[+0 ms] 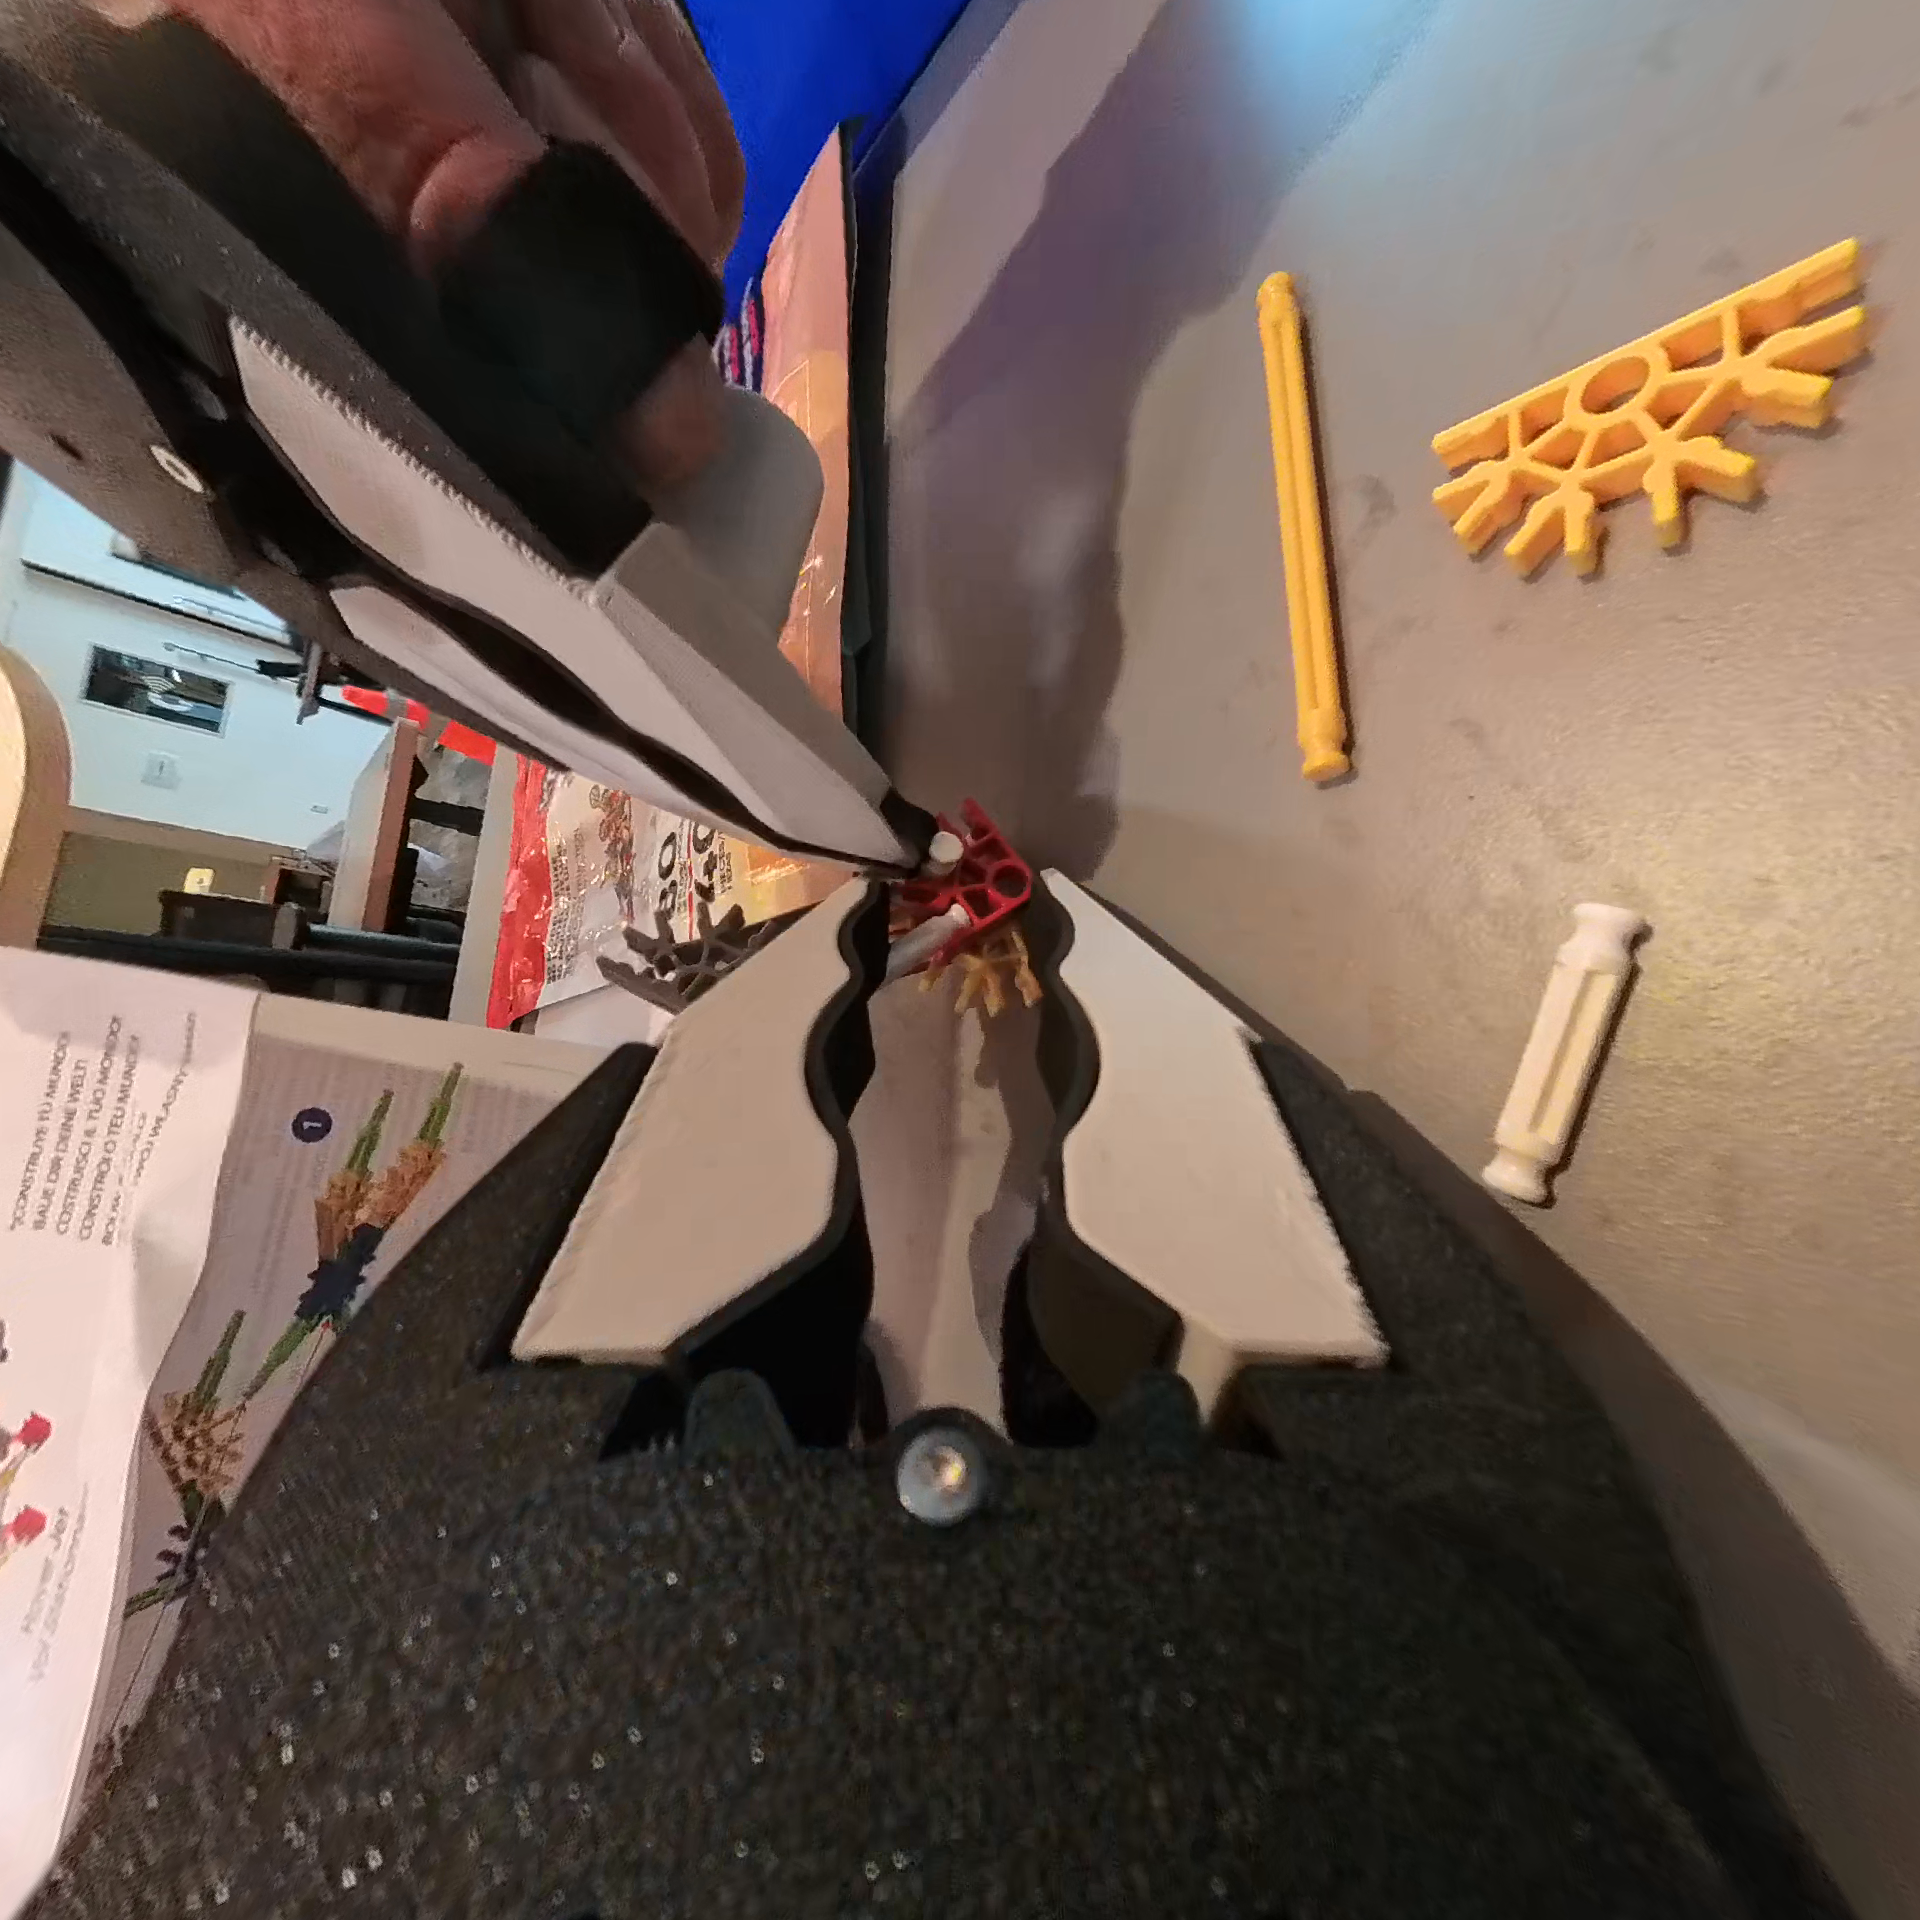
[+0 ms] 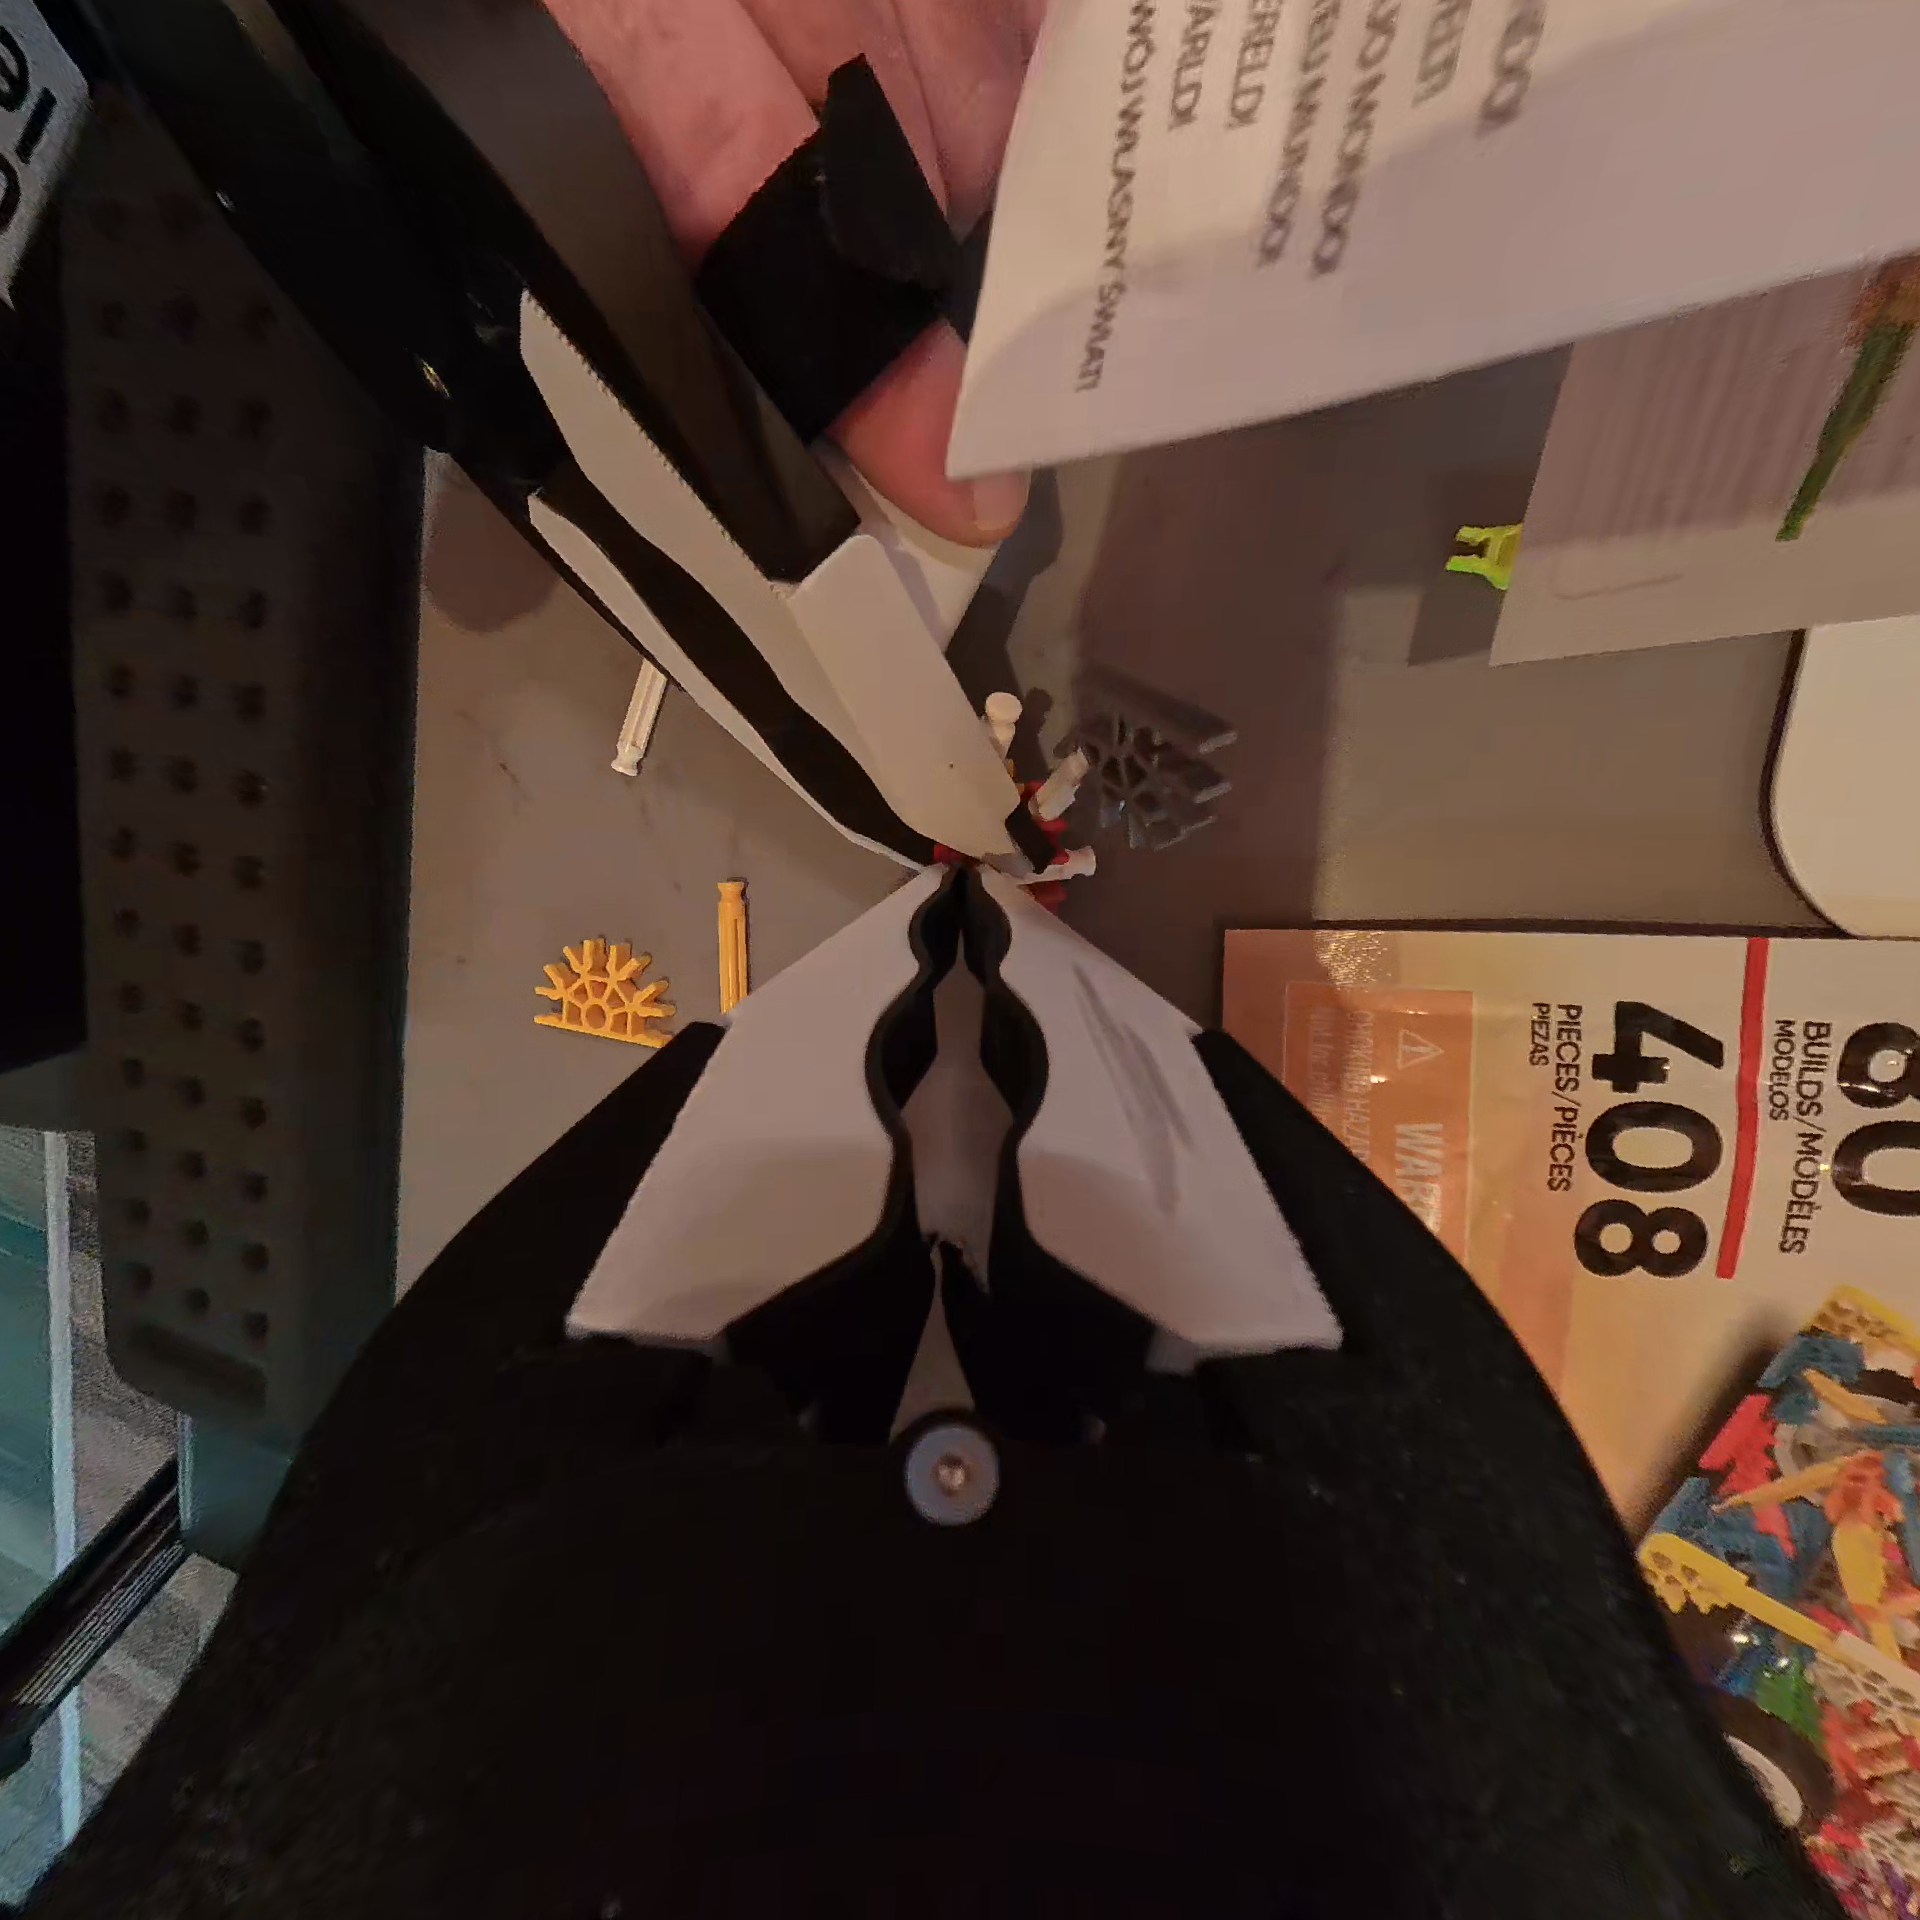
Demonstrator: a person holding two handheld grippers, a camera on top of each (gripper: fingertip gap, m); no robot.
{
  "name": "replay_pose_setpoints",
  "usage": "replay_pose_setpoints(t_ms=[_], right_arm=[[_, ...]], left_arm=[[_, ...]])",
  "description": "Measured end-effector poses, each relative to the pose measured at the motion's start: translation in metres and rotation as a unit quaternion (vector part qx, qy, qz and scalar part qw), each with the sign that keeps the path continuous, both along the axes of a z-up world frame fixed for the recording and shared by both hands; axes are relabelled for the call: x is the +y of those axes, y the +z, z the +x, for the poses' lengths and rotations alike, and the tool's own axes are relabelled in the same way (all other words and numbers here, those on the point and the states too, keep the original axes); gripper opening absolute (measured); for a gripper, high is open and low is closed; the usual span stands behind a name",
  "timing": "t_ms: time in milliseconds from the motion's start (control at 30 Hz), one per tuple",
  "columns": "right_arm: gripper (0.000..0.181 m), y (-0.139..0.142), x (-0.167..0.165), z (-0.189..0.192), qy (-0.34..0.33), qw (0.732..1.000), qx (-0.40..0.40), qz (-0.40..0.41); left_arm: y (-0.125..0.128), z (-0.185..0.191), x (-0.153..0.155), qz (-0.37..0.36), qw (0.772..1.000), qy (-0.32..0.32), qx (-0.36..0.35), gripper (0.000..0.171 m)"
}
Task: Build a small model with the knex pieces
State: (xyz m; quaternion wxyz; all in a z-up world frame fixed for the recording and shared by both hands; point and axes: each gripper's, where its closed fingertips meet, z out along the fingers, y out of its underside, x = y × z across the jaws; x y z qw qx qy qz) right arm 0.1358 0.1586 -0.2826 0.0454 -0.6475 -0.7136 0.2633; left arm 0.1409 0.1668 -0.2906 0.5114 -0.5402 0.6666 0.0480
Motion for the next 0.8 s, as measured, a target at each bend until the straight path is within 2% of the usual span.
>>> replay_pose_setpoints(t_ms=[333, 800], right_arm=[[0.0, -0.0014, 0.0021, -0.0005, 0.015, 0.998, -0.046, 0.043], [0.0, -0.0024, 0.0096, 0.0002, 0.031, 0.993, -0.102, 0.045]], left_arm=[[0.0002, 0.0, 0.0007, -0.005, 1.0, 0.009, -0.002, 0.023], [0.0003, 0.0017, 0.0074, -0.044, 0.998, 0.025, -0.02, 0.023]])
